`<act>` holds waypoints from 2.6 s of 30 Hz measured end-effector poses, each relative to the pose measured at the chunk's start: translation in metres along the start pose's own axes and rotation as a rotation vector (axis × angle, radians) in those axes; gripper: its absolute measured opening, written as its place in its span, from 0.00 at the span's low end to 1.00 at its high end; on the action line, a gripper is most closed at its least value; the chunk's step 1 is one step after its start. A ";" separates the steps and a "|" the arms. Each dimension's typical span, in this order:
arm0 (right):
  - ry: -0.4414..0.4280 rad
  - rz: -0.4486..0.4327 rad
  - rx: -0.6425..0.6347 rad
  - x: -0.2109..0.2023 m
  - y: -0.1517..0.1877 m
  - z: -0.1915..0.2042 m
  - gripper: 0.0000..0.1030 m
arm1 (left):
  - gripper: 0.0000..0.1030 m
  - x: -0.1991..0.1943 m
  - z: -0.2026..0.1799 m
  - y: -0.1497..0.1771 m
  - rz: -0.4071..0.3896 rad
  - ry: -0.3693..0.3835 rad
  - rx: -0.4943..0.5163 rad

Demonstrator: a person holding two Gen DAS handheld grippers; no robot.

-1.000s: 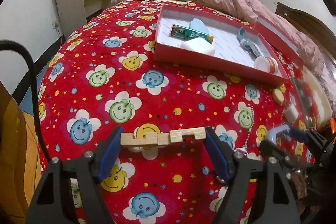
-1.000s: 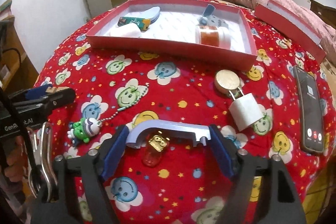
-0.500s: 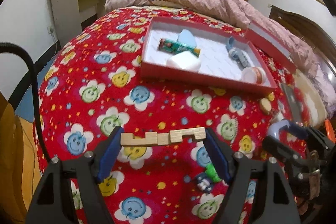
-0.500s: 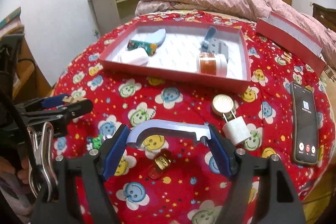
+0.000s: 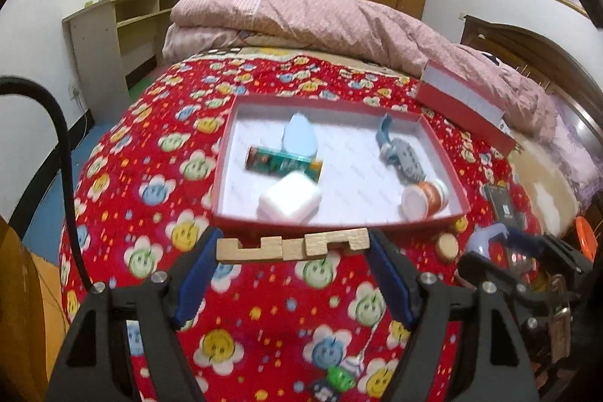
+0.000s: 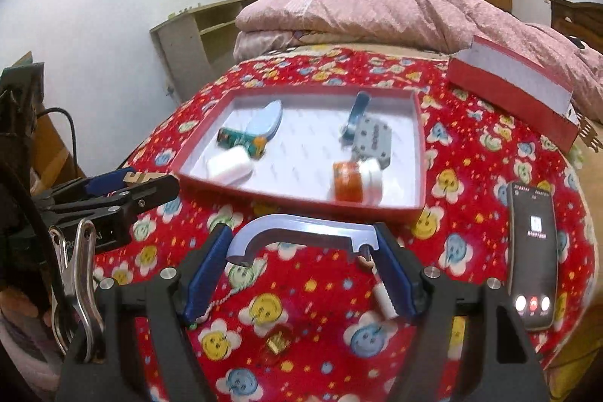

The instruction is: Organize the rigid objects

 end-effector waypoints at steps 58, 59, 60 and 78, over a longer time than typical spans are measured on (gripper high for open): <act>0.107 0.003 0.045 0.109 -0.033 -0.045 0.74 | 0.79 0.128 0.006 -0.036 0.052 -0.101 0.032; 0.102 -0.001 0.045 0.109 -0.033 -0.045 0.74 | 0.79 0.129 0.005 -0.035 0.053 -0.108 0.043; 0.096 -0.007 0.046 0.108 -0.034 -0.044 0.74 | 0.79 0.130 0.004 -0.034 0.055 -0.110 0.048; 0.039 -0.073 0.068 0.078 -0.048 -0.037 0.76 | 0.79 0.088 0.007 -0.037 0.017 -0.086 0.026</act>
Point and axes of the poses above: each gripper's, at about its wrist camera, not at the fingertips, and x roughly the way its jaws point, z to its left, y to its underside, the point moved 7 cm from there along x, roughly the way its jaws point, and after that the axes turned 4 degrees about -x, right-handed, at the moved point
